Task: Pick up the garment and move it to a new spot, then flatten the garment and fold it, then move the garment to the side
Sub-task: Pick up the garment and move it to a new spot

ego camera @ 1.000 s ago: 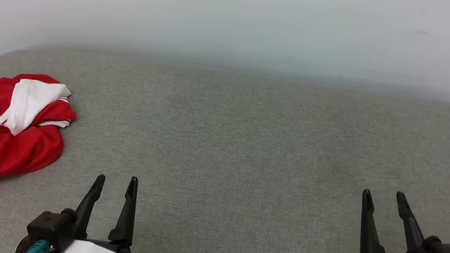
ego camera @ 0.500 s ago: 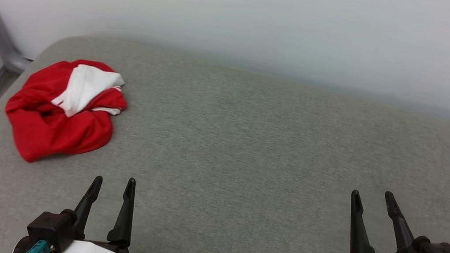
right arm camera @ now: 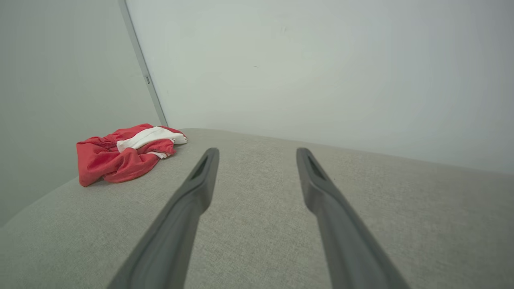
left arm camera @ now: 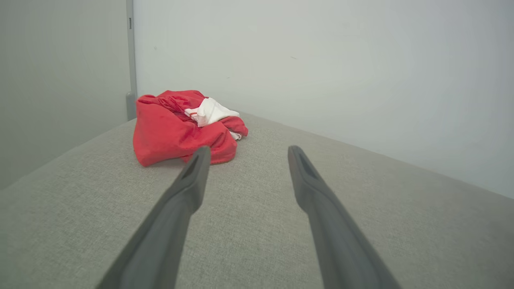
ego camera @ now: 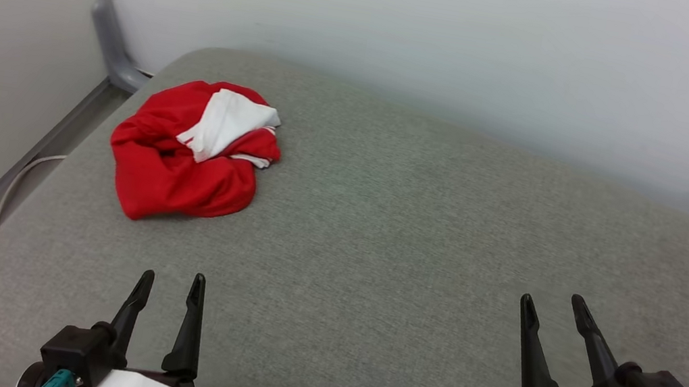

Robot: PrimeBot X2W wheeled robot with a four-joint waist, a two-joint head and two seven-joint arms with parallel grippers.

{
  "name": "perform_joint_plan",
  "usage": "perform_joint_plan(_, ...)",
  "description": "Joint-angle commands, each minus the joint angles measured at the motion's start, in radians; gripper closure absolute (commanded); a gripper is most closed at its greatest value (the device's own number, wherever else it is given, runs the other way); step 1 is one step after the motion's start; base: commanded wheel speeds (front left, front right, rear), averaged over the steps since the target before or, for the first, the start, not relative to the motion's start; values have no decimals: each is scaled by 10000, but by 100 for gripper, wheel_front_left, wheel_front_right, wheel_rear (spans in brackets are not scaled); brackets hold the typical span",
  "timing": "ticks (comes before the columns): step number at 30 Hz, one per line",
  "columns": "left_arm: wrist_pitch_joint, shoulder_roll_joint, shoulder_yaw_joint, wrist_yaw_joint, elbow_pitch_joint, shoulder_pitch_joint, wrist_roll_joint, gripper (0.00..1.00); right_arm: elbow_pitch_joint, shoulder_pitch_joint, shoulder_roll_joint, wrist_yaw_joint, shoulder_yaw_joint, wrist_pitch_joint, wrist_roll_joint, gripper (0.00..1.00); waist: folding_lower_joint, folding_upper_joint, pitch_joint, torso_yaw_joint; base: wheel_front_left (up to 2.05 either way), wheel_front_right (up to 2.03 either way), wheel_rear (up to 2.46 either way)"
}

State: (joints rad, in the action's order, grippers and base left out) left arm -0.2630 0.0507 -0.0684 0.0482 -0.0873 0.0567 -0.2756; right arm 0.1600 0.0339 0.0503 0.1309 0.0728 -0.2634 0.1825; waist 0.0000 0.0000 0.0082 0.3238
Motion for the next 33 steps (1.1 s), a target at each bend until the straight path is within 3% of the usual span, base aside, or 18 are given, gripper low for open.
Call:
perform_joint_plan(1,-28,-9,4,36,31,99,92,0,15,-128,-2,-3,32,-21,31,0,0,0,-22,262,0,0,0)
perform_joint_plan(16,-28,-9,-64,156,55,114,185,0,140,-10,-2,-5,243,-21,11,0,0,0,30,496,0,0,0)
perform_joint_plan(22,-28,-11,9,223,121,-119,-60,0,17,170,-2,-5,287,-21,-128,0,0,0,382,199,0,0,0)
perform_joint_plan(28,-28,25,459,500,-276,-1166,-81,0,-310,600,-1,-5,247,-21,-513,0,0,0,1437,-357,0,0,0)
perform_joint_plan(33,326,1187,641,740,-1701,-2968,-98,0,-664,1045,-1,-5,331,-21,-874,0,0,0,2582,-938,0,0,0)
